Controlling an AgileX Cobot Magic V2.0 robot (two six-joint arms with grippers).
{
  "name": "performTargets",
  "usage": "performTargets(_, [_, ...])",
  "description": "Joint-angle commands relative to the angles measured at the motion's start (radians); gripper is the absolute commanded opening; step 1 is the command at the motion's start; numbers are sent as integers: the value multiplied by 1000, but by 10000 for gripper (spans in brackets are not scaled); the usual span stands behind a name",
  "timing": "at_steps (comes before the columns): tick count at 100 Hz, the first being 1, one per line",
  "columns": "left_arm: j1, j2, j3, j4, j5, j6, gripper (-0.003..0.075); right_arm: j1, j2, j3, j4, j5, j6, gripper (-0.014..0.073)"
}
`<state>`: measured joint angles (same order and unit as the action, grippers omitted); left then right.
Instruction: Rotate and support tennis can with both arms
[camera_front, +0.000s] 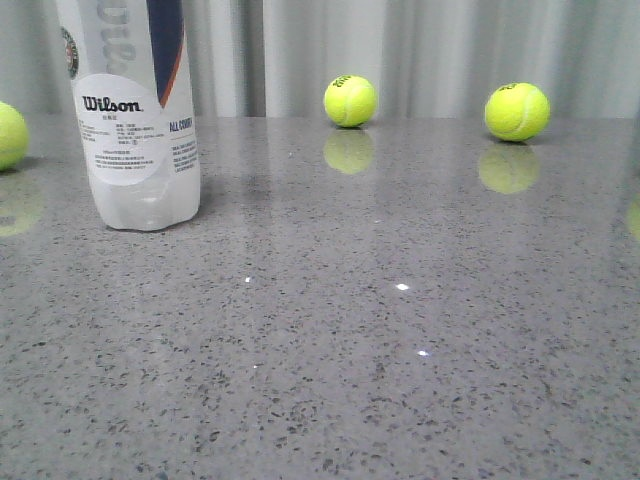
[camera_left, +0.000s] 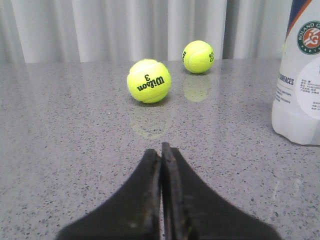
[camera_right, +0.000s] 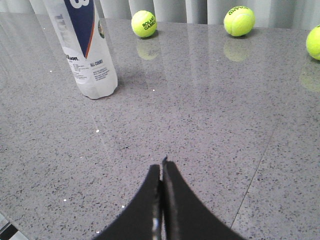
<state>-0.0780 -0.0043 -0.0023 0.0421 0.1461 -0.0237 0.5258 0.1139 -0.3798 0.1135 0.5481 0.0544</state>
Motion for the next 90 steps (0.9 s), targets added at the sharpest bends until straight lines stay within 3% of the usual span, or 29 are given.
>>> performTargets(1, [1, -39, 47, -7, -75, 0, -21, -7, 13, -26, -1, -73, -12, -57])
performTargets(25, [1, -39, 47, -7, -75, 0, -21, -37, 13, -4, -5, -196, -11, -57])
performTargets(51, [1, -39, 47, -7, -75, 0, -21, -313, 13, 171, -98, -548, -10, -57])
performTargets(68, [1, -39, 47, -7, -75, 0, -21, -470, 9, 261, -103, -580, -6, -57])
performTargets(90, [1, -39, 47, -7, -75, 0, -21, -528, -63, 358, -160, -655, 9, -57])
